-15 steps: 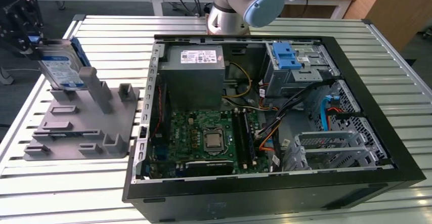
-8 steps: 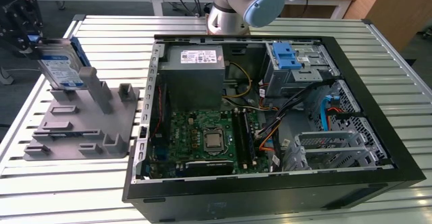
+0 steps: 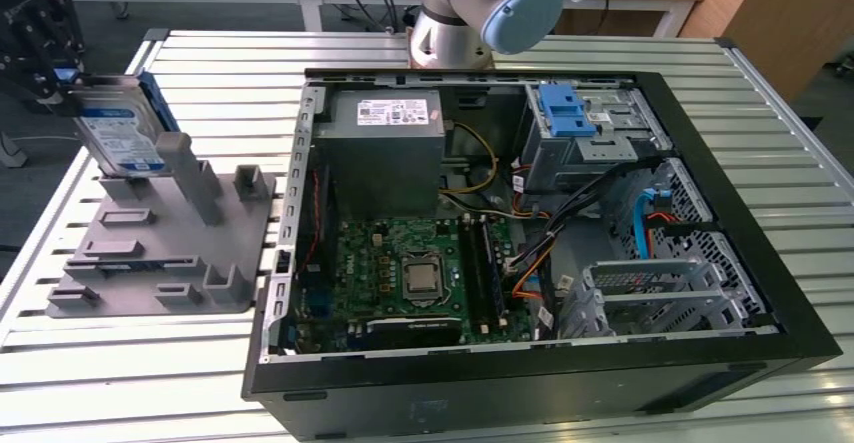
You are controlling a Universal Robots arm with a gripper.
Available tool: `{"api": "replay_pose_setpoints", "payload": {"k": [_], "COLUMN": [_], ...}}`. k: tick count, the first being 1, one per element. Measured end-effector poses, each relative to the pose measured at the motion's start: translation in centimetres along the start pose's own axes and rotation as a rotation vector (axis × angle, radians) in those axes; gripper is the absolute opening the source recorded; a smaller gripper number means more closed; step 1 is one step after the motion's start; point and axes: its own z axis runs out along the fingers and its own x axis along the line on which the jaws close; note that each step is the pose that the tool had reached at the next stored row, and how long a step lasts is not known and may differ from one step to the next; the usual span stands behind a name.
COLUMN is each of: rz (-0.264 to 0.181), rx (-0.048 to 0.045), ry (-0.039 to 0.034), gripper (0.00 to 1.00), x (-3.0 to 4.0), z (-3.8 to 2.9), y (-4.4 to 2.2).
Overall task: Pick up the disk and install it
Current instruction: 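Pick up the disk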
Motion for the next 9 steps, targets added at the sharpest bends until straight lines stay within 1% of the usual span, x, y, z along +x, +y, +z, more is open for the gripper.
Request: {"api": "replay_pose_setpoints", "payload": {"k": [2, 9], "rz": [0.000, 0.000], "rx": [0.0000, 0.0000], "ry": [0.0000, 0.0000], "gripper": [0.36, 0.36], "x": [0.00, 0.00], "z": [-0.16, -0.32], "y": [0.00, 0.01]}}
